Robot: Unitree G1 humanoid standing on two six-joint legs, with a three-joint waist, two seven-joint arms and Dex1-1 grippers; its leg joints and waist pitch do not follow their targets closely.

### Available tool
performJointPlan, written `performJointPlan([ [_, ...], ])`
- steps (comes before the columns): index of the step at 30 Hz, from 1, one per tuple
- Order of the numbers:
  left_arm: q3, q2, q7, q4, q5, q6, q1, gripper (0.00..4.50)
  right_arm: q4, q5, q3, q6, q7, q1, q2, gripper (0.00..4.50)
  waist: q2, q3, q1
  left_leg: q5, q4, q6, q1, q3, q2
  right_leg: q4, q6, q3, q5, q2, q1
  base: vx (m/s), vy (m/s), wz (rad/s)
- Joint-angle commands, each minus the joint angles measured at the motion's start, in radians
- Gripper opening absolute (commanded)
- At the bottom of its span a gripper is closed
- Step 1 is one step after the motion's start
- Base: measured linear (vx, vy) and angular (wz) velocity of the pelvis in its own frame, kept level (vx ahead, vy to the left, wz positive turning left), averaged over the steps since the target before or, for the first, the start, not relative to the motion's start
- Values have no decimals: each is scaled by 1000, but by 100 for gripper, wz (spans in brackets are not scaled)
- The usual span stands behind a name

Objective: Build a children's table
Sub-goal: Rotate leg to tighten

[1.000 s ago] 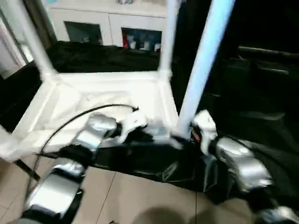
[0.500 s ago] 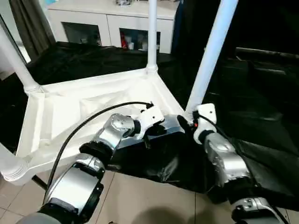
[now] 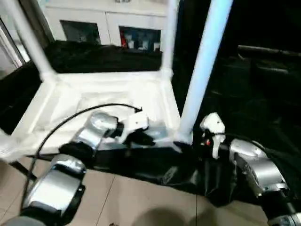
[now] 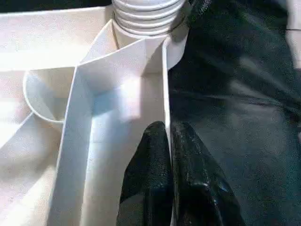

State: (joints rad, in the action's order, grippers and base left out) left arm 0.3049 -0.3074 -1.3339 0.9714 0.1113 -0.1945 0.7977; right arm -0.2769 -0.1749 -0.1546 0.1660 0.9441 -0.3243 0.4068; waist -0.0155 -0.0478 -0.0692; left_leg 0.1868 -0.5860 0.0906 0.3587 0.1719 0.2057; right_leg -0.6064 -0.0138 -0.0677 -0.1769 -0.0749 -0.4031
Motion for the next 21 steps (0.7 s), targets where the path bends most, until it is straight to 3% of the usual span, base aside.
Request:
performJointPlan([
  [1, 25, -18, -73, -27, -1, 8, -6, 0, 26, -10, -18, 7, 42, -2, 24, 404, 5, 59, -5, 225, 69, -68, -3, -1, 27, 81, -225, 45, -248, -65, 54, 0, 0, 0],
  [4, 20, -32, -93, -31, -5, 6, -8, 0, 45, -19, -33, 20, 71, 2, 39, 388, 4, 58, -12, 223, 70, -63, -4, 0, 26, 80, -226, 45, -235, -63, 54, 0, 0, 0],
  [5, 18, -34, -93, -29, -6, 4, -8, 0, 45, -11, -39, 20, 81, 2, 40, 388, 14, 59, -15, 216, 69, -64, -3, 1, 26, 78, -224, 45, -223, -64, 55, 0, 0, 0],
  [7, 16, -35, -89, -29, -7, 3, -9, 0, 44, -1, -46, 16, 88, 3, 42, 367, 8, 58, -19, 212, 69, -62, -3, 1, 26, 78, -220, 45, -235, -67, 54, 0, 0, 0],
  [10, 8, -40, -70, -38, -5, 1, -12, 0, 40, 13, -53, 3, 91, 4, 47, 343, 10, 57, -19, 217, 70, -56, -2, 0, 25, 80, -213, 45, -254, -66, 54, 0, 0, 0],
  [18, 7, -37, -62, -37, -6, 0, -12, 0, 23, 4, -39, 0, 61, -3, 34, 278, 9, 57, -18, 213, 71, -52, -4, 0, 25, 80, -209, 45, -248, -65, 53, 0, 0, 0],
  [21, -3, -17, -2, -22, -4, -7, -6, 0, -19, -5, 12, 9, -44, -8, -23, 270, 13, 55, -17, 231, 71, -46, -4, 0, 23, 84, -199, 45, -293, -67, 51, 0, 0, 0],
])
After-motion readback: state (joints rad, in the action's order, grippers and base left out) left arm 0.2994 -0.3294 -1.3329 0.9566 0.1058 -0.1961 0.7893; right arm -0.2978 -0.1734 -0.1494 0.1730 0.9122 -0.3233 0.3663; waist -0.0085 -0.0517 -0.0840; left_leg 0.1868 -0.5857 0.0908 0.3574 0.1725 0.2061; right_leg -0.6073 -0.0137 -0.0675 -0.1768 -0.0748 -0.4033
